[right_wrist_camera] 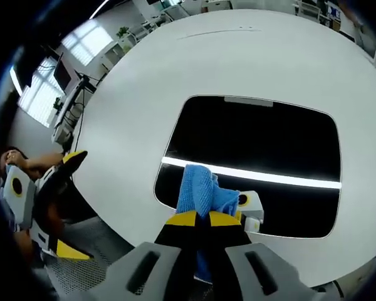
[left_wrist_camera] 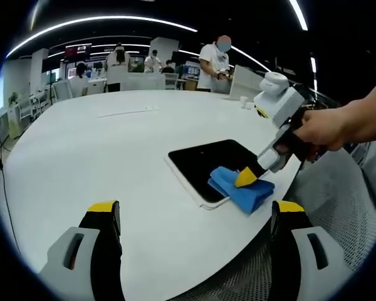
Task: Wipe the mirror surface with the cleaning cloth until all visible marks leave the cleaned area.
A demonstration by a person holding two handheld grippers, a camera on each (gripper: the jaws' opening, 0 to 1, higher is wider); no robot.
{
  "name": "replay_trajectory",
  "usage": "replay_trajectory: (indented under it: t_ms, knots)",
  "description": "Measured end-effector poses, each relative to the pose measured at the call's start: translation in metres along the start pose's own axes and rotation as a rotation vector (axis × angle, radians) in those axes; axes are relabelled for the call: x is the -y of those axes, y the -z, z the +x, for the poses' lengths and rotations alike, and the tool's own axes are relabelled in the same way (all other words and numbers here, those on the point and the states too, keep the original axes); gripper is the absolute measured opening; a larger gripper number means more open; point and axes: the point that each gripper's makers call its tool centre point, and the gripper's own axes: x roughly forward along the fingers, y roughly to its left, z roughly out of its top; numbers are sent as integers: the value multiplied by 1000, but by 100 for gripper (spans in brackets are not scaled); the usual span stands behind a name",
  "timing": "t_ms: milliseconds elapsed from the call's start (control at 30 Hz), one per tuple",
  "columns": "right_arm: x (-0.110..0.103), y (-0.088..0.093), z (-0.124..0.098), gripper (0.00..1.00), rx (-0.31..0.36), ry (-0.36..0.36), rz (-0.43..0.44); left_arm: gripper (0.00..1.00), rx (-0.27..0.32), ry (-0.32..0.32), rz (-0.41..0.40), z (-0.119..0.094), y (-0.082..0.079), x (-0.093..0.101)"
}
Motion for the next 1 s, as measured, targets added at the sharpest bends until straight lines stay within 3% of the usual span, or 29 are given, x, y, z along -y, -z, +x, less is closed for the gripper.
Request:
replay_trajectory:
  t_ms: [1000]
  knots:
    - [34,6,-11,0,5,11,37,99,-11,13,18,2,2,2]
